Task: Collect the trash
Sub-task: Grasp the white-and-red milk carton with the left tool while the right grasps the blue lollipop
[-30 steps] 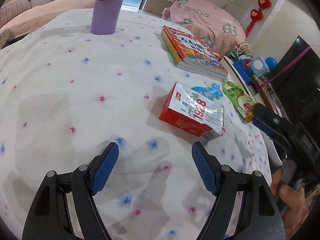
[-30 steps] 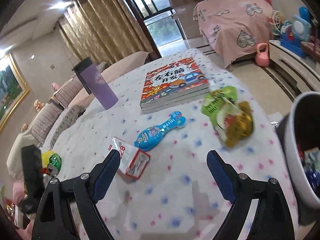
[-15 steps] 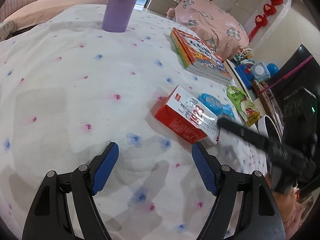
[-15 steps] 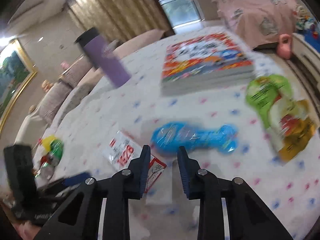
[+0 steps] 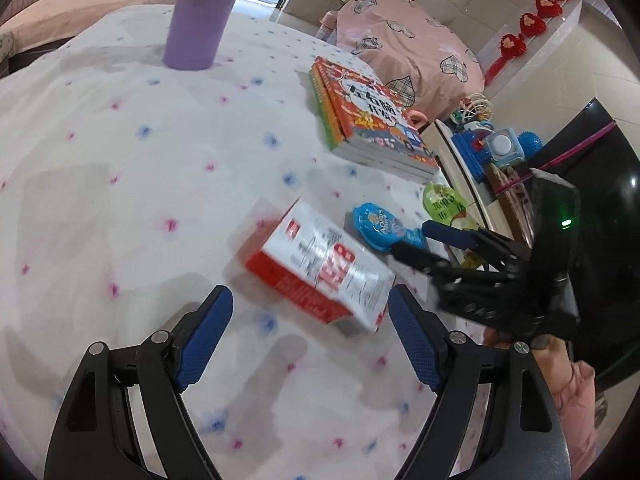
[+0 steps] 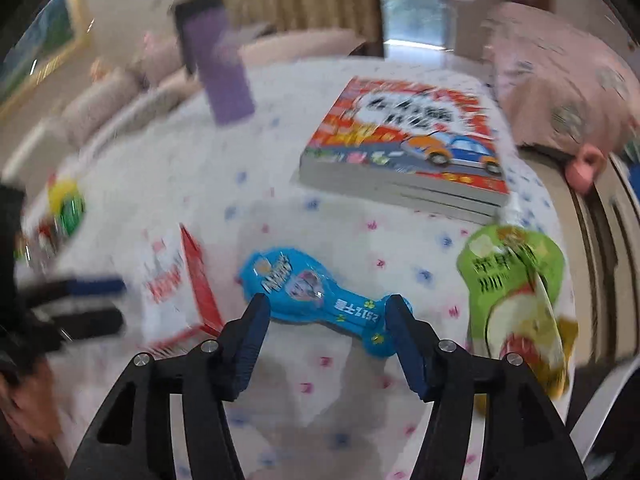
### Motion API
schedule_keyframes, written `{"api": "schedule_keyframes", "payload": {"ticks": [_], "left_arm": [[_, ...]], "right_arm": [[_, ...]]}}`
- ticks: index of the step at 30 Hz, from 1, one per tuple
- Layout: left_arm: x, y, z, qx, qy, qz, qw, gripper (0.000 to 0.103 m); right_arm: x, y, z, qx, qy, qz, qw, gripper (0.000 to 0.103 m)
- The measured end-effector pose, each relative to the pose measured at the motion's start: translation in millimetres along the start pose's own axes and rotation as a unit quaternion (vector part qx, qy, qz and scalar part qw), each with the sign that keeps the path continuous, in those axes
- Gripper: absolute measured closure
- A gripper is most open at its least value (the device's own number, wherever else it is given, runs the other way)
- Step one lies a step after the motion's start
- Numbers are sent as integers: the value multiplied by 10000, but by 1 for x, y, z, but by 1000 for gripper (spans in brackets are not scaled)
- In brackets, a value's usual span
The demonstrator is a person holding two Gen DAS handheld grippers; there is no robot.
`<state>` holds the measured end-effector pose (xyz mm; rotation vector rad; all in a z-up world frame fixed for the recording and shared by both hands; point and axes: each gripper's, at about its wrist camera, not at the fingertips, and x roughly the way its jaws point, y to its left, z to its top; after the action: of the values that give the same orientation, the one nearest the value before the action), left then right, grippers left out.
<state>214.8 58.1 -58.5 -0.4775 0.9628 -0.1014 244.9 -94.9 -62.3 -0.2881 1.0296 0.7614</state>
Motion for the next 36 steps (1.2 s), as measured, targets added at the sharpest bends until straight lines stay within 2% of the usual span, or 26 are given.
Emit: {"api": "schedule_keyframes", "payload": {"ticks": [2, 4, 5, 7, 8, 9, 12, 17, 20, 21, 24, 27, 28, 30, 32, 34, 36], "left_arm": [[4, -3, 7, 21, 8, 37, 10000, 21], [9, -8, 13, 101, 32, 133, 9999, 21], [12, -10, 16, 134, 59, 202, 9997, 21], [19, -14, 20, 222, 100, 252, 9994, 21], [24, -17, 22, 266, 145, 341, 9990, 20], [28, -19, 23, 293, 181, 401, 9986, 21], [38, -25, 25, 404, 217, 494, 9977, 21], [52, -43, 22, 873, 169, 607, 9942, 22], [54, -57, 17, 1314, 187, 524, 9898, 31], [53, -63, 14, 1487, 262, 392, 9878, 36], [51, -79, 1, 2061, 560, -11, 9769, 39], [47, -93, -15, 2527, 679, -90, 9651, 39], [45, -94, -18, 2579, 665, -54, 9639, 39], [41, -96, -23, 2565, 638, 9, 9644, 37], [37, -94, -27, 2434, 650, 170, 9676, 29], [31, -93, -32, 2336, 590, 210, 9703, 26], [25, -91, -41, 2163, 548, 258, 9744, 20]], "right_arm": [[8, -1, 1, -299, 146, -202, 9992, 36], [17, -4, 4, -424, 235, -373, 9981, 36], [20, -6, 5, -396, 261, -323, 9984, 37], [19, -9, 5, -229, 212, -263, 9992, 49], [17, -10, 4, -124, 190, -255, 9994, 66], [14, -11, 2, 6, 169, -249, 9995, 75], [0, -21, -9, 626, 150, 80, 9979, 79], [-30, -32, -53, 1711, -88, 684, 9828, 79], [-48, -38, -80, 2256, -289, 881, 9698, 80], [-53, -37, -89, 2377, -354, 885, 9667, 80], [-67, -40, -112, 2659, -499, 913, 9584, 80], [-81, -43, -129, 2820, -633, 639, 9552, 80], [-84, -42, -132, 2810, -634, 476, 9564, 79], [-84, -35, -135, 2670, -533, 227, 9620, 79], [-85, -30, -137, 2559, -505, 87, 9653, 78], [-85, -28, -137, 2538, -520, 53, 9658, 74], [-85, -27, -135, 2537, -540, 92, 9657, 63]]}}
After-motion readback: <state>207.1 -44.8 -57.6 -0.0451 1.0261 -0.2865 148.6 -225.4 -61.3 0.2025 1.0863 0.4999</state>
